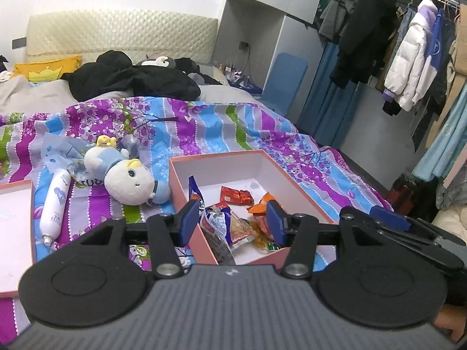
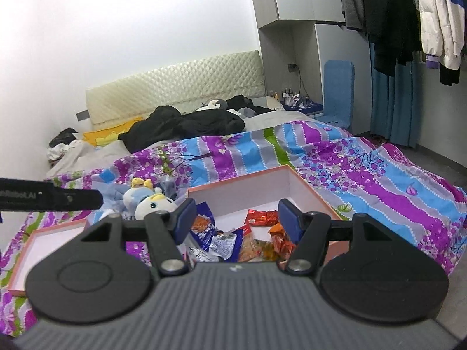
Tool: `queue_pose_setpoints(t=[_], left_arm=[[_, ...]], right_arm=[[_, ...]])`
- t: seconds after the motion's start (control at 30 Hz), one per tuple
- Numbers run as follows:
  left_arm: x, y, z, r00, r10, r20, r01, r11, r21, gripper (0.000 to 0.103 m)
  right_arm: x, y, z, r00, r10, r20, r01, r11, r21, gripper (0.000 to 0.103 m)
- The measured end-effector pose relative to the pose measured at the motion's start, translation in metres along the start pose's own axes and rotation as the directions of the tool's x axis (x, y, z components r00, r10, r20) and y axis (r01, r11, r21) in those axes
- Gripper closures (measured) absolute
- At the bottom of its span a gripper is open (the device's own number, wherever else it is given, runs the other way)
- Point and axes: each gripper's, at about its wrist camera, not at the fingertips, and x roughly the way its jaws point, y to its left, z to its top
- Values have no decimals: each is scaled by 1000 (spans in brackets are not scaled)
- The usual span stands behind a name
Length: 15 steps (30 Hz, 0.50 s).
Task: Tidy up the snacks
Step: 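Withdraw both tools up and back from the pink box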
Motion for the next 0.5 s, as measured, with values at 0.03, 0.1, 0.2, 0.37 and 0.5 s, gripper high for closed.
queue_pose_setpoints(t=[0.03,0.1,0.2,0.37,0.5], left_arm=[[-4,0,-3,1000,5,2,-5,1000,2,46],[-11,1,-9,1000,9,2,-9,1000,4,46],[-17,6,-15,1000,12,0,-12,1000,-8,44],[-22,10,-29,1000,23,-7,-23,1000,3,33],[-25,8,-42,1000,27,-17,-26,1000,13,20]], right_arm=[[-3,1,-2,1000,-2,4,2,1000,-3,38],[-11,4,-7,1000,-3,13,3,1000,-7,38],[-19,6,-15,1000,10,22,-10,1000,8,38],[-25,7,-31,1000,10,-4,-10,1000,11,38],[-28,5,-42,1000,1,-26,0,1000,19,38]])
